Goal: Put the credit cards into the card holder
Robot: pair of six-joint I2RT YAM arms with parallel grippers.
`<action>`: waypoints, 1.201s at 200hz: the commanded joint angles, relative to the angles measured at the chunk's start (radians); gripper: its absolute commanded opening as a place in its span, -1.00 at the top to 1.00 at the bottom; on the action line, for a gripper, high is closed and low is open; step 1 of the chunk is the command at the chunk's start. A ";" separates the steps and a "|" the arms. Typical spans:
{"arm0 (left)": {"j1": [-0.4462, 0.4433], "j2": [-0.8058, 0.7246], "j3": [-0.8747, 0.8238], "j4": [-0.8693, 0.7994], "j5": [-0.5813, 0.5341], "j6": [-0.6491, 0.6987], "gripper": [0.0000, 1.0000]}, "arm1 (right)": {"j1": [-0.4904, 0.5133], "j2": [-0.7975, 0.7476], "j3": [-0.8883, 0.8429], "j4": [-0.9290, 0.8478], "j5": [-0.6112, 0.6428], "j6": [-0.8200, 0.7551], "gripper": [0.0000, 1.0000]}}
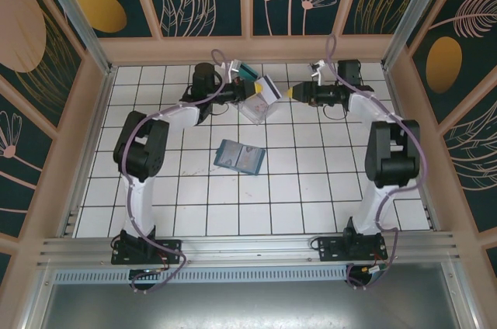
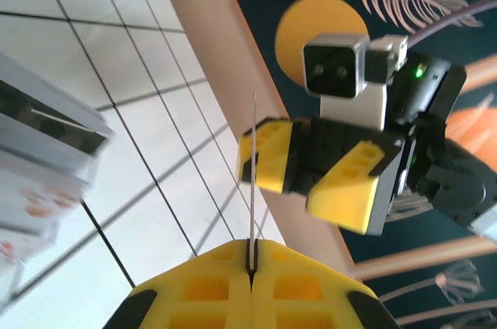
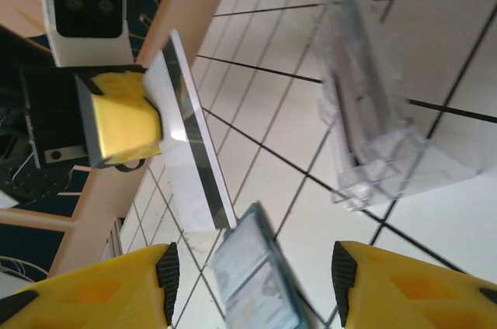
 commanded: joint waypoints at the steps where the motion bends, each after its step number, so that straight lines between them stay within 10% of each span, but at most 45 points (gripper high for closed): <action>1: 0.002 -0.079 -0.072 -0.082 0.112 0.096 1.00 | 0.036 -0.076 -0.084 0.147 0.013 0.114 -0.13; 61: -0.017 -0.174 -0.080 -0.355 0.180 0.326 1.00 | 0.158 -0.122 -0.152 0.205 0.009 0.189 0.03; 120: -0.017 -0.157 -0.069 -0.376 0.161 0.340 1.00 | 0.181 -0.159 -0.181 0.197 -0.007 0.198 0.86; 131: -0.016 -0.158 -0.069 -0.388 0.141 0.351 0.71 | 0.183 -0.175 -0.202 0.194 0.002 0.204 0.94; 171: 0.017 -0.204 -0.157 -0.542 -0.071 0.452 0.43 | 0.237 -0.265 -0.368 0.245 0.140 0.298 1.00; 240: 0.056 -0.355 -0.417 -0.636 -0.534 0.518 0.42 | 0.454 -0.215 -0.738 0.842 0.427 0.760 1.00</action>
